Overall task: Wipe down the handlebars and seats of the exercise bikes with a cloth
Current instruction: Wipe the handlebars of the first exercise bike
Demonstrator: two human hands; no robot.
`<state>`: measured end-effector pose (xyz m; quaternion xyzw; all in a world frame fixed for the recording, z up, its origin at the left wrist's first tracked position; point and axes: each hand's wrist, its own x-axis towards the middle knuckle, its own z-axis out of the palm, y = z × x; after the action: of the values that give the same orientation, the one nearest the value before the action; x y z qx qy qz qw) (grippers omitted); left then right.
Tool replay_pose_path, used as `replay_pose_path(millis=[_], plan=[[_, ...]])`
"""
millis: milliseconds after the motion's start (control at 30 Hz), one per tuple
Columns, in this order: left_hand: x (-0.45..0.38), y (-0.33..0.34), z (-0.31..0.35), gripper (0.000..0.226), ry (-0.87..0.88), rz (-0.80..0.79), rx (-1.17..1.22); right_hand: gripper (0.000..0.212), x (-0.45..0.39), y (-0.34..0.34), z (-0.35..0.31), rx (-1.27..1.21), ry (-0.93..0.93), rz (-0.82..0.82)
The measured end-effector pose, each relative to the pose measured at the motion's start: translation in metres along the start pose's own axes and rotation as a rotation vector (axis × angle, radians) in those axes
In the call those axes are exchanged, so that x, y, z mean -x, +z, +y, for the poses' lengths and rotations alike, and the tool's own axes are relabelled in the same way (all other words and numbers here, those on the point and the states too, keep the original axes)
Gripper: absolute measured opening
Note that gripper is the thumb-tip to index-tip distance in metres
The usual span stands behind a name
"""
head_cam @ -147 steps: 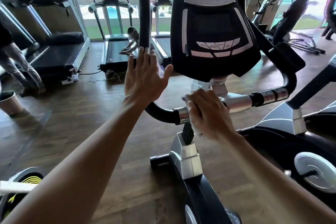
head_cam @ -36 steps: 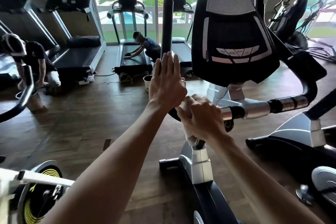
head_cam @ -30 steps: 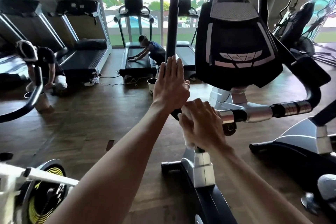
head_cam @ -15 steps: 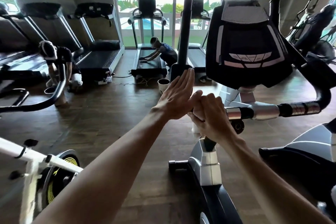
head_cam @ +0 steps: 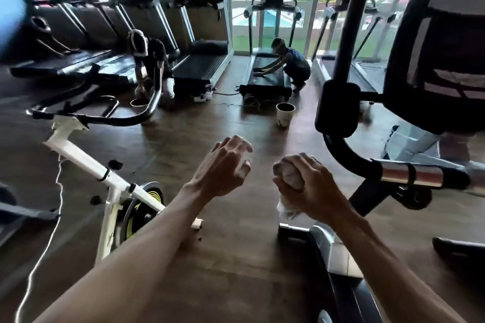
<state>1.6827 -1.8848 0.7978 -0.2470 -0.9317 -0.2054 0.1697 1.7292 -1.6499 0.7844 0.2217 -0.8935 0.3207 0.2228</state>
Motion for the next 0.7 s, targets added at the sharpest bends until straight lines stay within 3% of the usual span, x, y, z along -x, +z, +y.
replay_pose_path(millis=[300, 533, 700], plan=[[-0.029, -0.01, -0.099, 0.018, -0.191, -0.062, -0.05, 0.038, -0.096, 0.081, 0.001, 0.064, -0.027, -0.227], [-0.097, -0.023, -0.2, 0.017, -0.212, -0.122, -0.043, 0.044, -0.202, 0.145, 0.012, 0.08, 0.0, -0.198], [-0.17, -0.022, -0.261, 0.018, -0.185, -0.267, -0.041, 0.044, -0.269, 0.169, 0.032, 0.071, 0.099, -0.154]])
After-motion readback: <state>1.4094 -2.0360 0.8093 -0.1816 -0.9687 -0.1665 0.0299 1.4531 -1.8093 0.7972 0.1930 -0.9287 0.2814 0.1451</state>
